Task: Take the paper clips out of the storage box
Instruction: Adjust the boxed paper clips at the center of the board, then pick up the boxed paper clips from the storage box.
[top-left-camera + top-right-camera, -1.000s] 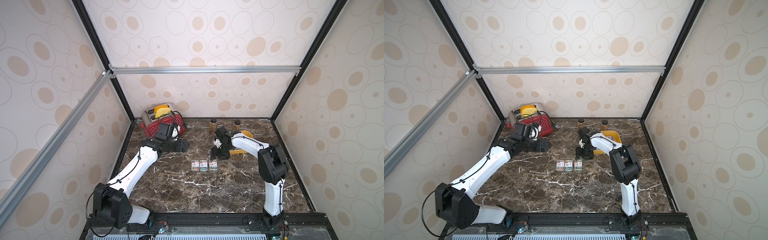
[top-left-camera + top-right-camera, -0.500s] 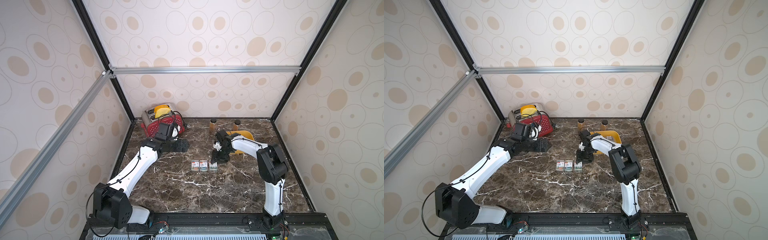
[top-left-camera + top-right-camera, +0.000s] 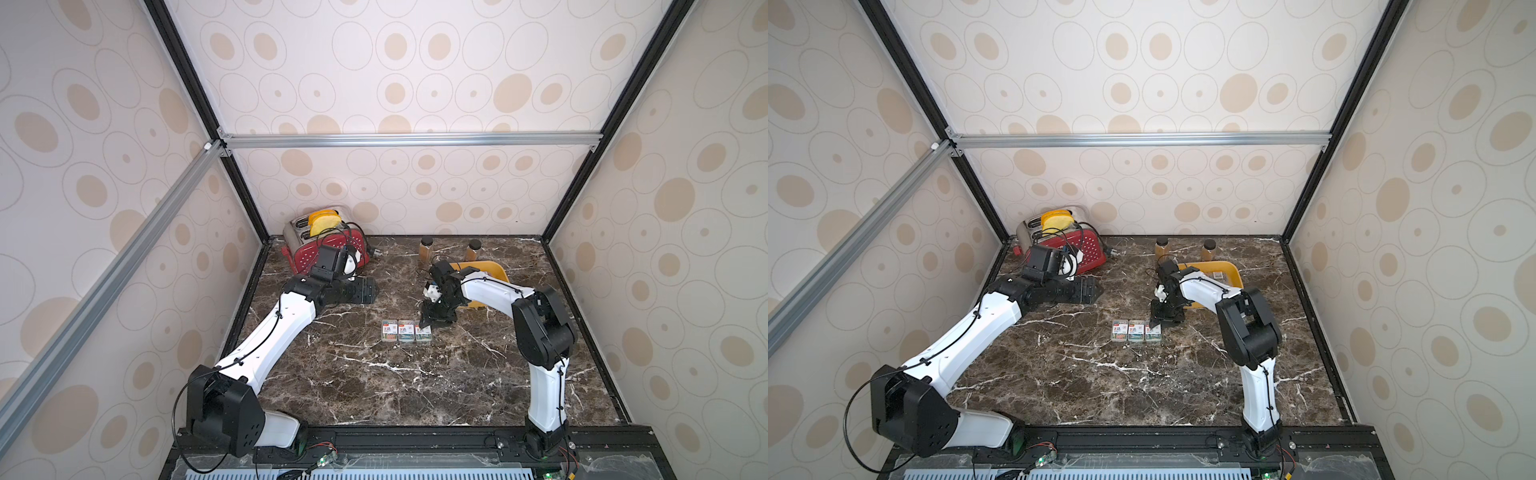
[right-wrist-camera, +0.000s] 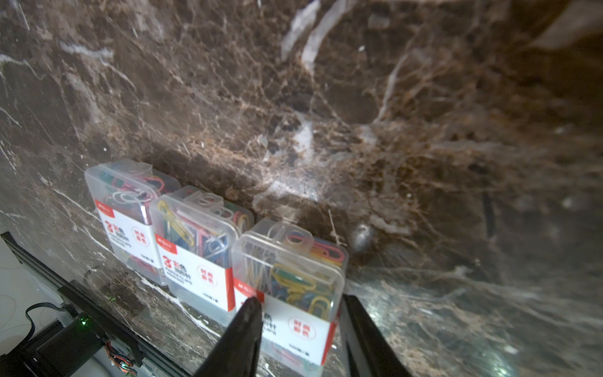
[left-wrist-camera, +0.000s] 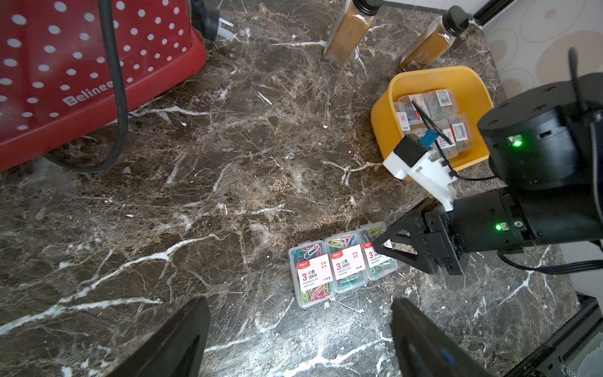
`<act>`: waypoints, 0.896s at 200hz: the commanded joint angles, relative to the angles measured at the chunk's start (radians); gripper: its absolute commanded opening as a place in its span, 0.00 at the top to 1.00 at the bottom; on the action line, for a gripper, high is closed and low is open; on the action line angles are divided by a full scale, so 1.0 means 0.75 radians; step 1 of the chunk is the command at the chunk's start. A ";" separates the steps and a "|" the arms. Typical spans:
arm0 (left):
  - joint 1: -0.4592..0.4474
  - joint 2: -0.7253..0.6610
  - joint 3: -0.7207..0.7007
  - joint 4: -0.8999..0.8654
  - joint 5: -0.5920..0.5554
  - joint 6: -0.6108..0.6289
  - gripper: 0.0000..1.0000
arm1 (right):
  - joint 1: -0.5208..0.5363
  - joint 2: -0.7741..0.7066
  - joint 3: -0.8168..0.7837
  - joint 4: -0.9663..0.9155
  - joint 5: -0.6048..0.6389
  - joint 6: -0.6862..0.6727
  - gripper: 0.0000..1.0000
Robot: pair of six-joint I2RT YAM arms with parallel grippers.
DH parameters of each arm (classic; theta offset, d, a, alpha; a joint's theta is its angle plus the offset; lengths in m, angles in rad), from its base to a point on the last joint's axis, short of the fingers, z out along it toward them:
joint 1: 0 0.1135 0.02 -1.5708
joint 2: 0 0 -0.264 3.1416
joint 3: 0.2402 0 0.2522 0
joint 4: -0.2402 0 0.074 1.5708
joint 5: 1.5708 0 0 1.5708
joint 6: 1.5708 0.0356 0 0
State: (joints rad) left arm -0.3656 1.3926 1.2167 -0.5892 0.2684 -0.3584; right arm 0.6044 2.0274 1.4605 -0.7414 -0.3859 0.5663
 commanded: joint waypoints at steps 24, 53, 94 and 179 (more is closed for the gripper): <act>-0.001 0.015 0.033 0.016 0.005 -0.002 0.11 | 0.006 0.012 0.009 -0.036 0.017 0.003 0.54; -0.001 0.013 0.040 0.016 0.000 -0.001 0.11 | 0.003 -0.014 0.034 -0.042 0.043 -0.024 0.49; 0.000 0.020 0.069 0.010 -0.013 0.003 0.09 | -0.001 -0.054 0.185 -0.157 0.109 -0.116 0.40; 0.000 0.039 0.172 -0.014 -0.022 0.030 0.01 | -0.177 -0.013 0.563 -0.343 0.328 -0.325 0.27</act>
State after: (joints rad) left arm -0.3656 1.4082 1.2976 -0.5900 0.2604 -0.3508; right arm 0.5236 1.9892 1.8229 -0.9295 -0.2081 0.3855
